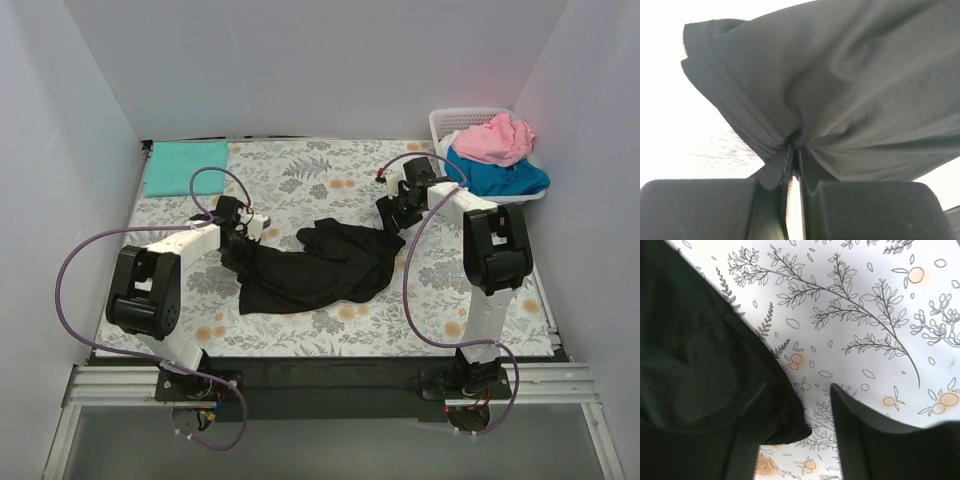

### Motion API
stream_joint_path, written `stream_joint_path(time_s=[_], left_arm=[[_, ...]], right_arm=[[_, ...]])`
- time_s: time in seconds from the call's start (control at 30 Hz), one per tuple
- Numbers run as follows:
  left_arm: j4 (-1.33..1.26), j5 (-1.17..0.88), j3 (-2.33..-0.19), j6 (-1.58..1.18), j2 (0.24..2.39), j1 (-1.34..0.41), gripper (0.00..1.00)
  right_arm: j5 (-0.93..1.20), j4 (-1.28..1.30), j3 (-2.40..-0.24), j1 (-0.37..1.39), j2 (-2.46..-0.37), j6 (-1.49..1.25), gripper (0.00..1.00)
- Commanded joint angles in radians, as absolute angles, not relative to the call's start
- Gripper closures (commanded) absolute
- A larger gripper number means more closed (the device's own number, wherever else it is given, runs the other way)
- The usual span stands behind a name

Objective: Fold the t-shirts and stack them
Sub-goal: Flatten the tshirt out

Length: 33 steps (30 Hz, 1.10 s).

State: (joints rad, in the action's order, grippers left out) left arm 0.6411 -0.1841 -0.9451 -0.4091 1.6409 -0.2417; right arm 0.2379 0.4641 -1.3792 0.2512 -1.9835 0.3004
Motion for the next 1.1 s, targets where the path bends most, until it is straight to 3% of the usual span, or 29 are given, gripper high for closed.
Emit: stream_joint_path(time_s=[0.0,0.13,0.17,0.27,0.4,0.43,0.57,0.77,1.07], left_arm=[[0.627,-0.144,-0.956,-0.408,1.732,-0.157,1.0],[0.664,-0.19,-1.003,-0.426,1.775,-0.091,1.0],[0.672,-0.211,-1.021,-0.431,1.782,-0.08,1.0],[0.707,-0.279,-1.066,-0.452,1.796,-0.029,0.96],[0.767,-0.392,-1.109,-0.454,1.757,0.046,0.79],[0.791,-0.406,-1.111,-0.45,1.738,0.058,0.7],[0.857,-0.439,-1.097,-0.414,1.638,0.06,0.55],[0.943,-0.431,-1.005,-0.263,1.517,0.061,0.46],[1.008,-0.459,-0.949,-0.094,1.448,0.06,0.43]], right_arm=[[0.27,0.469,-1.379,0.242,-1.976,0.328,0.44],[0.328,0.508,-1.324,0.219,-1.95,0.347,0.78],[0.343,0.518,-1.31,0.213,-1.928,0.35,0.98],[0.408,0.56,-1.231,0.192,-1.857,0.373,0.99],[0.429,0.6,-1.106,0.189,-1.729,0.423,0.99],[0.434,0.609,-1.086,0.19,-1.706,0.431,0.99],[0.462,0.663,-1.014,0.19,-1.593,0.436,0.99],[0.535,0.868,-1.0,0.192,-1.51,0.512,0.99],[0.588,1.139,-0.985,0.219,-1.526,0.745,0.99]])
